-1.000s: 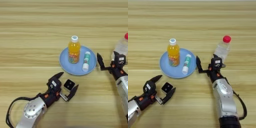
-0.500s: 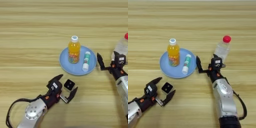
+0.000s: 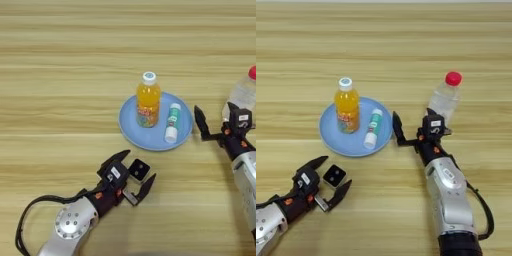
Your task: Move the objects on the table
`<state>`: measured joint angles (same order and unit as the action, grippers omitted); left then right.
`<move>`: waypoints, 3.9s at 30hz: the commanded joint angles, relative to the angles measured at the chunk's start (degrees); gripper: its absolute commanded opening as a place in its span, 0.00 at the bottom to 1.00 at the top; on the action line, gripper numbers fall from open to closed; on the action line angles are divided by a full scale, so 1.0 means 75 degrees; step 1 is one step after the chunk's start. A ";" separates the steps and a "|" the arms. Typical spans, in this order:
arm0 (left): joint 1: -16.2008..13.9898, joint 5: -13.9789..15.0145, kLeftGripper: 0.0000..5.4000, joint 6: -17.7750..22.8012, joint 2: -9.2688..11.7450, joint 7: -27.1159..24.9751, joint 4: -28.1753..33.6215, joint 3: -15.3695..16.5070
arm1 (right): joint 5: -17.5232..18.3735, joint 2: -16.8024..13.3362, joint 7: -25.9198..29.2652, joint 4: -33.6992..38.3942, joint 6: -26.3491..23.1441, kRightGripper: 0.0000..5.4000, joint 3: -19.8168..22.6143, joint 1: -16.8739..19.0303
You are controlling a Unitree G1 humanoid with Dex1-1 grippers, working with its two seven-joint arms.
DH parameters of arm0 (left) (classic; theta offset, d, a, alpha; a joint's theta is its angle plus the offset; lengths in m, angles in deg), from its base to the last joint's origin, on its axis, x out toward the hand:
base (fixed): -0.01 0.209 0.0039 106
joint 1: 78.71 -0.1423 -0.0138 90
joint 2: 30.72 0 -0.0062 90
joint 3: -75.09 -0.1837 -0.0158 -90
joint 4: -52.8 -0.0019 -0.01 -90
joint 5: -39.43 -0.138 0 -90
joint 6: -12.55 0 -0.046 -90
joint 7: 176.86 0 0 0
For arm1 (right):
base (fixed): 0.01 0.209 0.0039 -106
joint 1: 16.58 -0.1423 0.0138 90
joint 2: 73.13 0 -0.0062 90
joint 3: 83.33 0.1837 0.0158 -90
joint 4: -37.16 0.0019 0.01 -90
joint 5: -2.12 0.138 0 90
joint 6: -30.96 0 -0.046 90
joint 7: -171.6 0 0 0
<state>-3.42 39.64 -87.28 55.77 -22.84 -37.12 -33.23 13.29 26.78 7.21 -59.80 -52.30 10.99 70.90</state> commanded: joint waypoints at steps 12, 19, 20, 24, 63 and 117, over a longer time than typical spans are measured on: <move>-0.0089 -0.0129 0.60 0.0037 0.0157 -0.0024 -0.0267 0.0011 | 0.0079 0.0026 -0.0007 -0.0005 -0.0076 1.00 0.0033 -0.0128; -0.0078 -0.0067 0.46 -0.0004 0.0143 -0.0039 -0.0294 0.0051 | 0.0097 0.0028 -0.0020 -0.0049 -0.0079 1.00 0.0047 -0.0145; -0.0076 -0.0046 0.45 -0.0015 0.0135 -0.0040 -0.0290 0.0063 | 0.0097 0.0028 -0.0022 -0.0054 -0.0079 1.00 0.0047 -0.0149; -0.0068 0.0028 0.45 -0.0062 0.0105 -0.0048 -0.0272 0.0102 | 0.0100 0.0031 -0.0029 -0.0070 -0.0081 1.00 0.0054 -0.0157; 0.2422 0.0834 0.45 -0.0417 -0.1031 0.2565 -0.1874 0.2955 | 0.0040 0.0045 -0.0042 -0.0169 -0.0052 1.00 0.0006 -0.0206; 0.2807 0.0424 1.00 -0.2664 -0.1117 0.2713 -0.3972 0.3133 | -0.0441 -0.0111 0.0550 0.1040 -0.0022 1.00 -0.1034 0.0253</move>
<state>17.64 42.21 -106.91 47.41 -2.74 -67.00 -10.40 10.61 25.86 10.83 -53.74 -52.30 4.51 72.78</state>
